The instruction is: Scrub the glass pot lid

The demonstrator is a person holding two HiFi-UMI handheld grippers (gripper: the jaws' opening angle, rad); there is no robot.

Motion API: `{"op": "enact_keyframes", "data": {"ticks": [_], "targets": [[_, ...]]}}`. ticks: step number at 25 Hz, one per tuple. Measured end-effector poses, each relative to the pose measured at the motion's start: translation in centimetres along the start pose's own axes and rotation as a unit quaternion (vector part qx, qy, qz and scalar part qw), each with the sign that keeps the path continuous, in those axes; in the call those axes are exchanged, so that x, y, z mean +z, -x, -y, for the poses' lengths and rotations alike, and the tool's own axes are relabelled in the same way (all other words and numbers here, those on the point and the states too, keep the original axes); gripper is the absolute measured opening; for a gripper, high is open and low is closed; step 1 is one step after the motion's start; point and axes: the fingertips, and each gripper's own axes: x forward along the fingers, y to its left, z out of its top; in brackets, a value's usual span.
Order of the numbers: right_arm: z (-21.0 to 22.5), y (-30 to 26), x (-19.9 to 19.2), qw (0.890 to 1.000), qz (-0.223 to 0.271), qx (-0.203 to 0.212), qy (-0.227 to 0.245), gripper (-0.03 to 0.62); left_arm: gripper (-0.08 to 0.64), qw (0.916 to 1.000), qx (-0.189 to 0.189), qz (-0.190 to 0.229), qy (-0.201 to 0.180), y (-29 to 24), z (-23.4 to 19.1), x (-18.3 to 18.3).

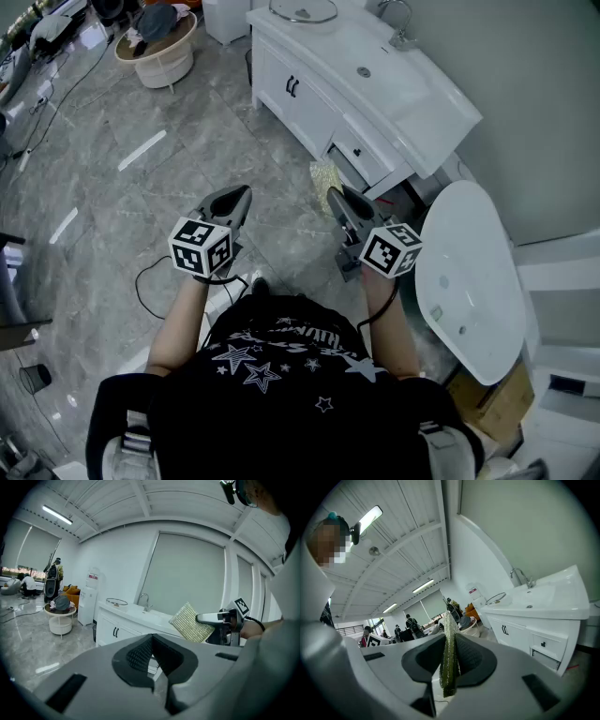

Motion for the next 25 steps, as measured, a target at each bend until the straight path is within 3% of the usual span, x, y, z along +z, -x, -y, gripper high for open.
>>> {"op": "enact_keyframes", "data": {"ticks": [7,15,25], "targets": [[0.5,-1.5,-0.3,1.0,-0.008,-0.004,-0.004,0.067,0.008,0.9998,-0.005,-0.009,-0.014,-1.0,-0.7,0.3],[1.3,-4.3,-0.6,1.0,-0.01,-0.016,-0.006,0.067,0.008,0.9997,-0.001,-0.02,0.011,-0.9,-3.2,-1.2],[3.0,-7.6,-1.2,0.999,-0.014,-0.026,-0.045,0.067,0.008,0.9996,0.017,-0.023,0.006,-0.7,-7.8,-0.2]]}}
